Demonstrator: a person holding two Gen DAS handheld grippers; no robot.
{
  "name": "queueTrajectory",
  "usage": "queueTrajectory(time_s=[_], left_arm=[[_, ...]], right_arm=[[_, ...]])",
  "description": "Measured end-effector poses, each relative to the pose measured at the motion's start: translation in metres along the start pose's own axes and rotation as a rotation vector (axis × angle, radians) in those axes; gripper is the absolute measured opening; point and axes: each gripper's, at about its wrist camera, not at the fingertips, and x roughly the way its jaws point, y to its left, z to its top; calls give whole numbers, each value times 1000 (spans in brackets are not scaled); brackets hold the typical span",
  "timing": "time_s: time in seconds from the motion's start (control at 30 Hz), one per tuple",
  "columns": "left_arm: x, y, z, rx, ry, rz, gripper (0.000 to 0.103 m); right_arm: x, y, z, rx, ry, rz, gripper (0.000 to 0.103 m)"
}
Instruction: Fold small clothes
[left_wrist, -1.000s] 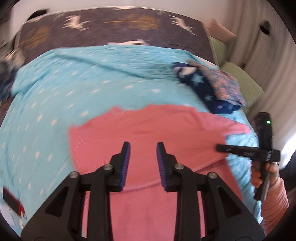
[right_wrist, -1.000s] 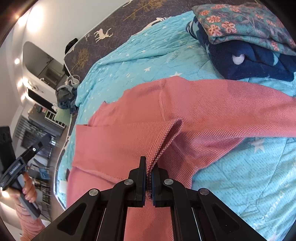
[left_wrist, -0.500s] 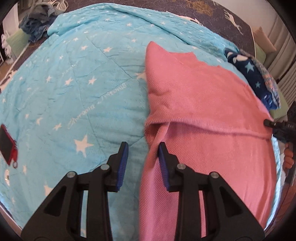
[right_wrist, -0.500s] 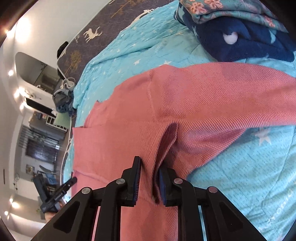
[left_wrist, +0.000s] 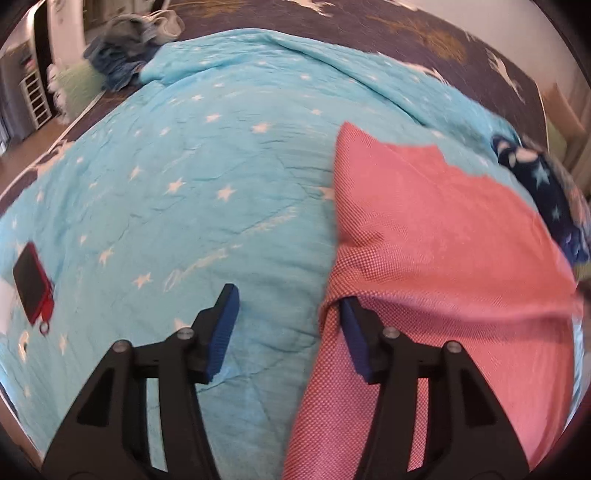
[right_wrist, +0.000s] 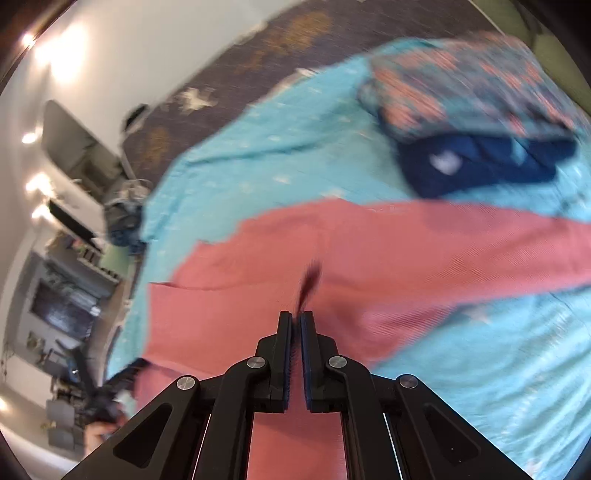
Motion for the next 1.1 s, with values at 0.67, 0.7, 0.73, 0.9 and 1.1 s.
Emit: queueTrajectory(time_s=[0.67,0.7,0.73,0.9,1.1], left_arm=[[4,-3,-12,-25,-11,-85,59],[4,-1,-14,-34,-15,-91,59],[3,-1,-15,-37,-23,-91,59],[3,-7,-16,-18,-32,-64,60],[-1,-7,-19,-17,-58,-84,26]], right_arm=[[108,218,30,-523,210,223,71],[120,229,32,-530,222,244,71],[138,246,34,-543,233,266,71],[205,297,32,-593,311,256,71],[255,324,25,-573,424,221,4]])
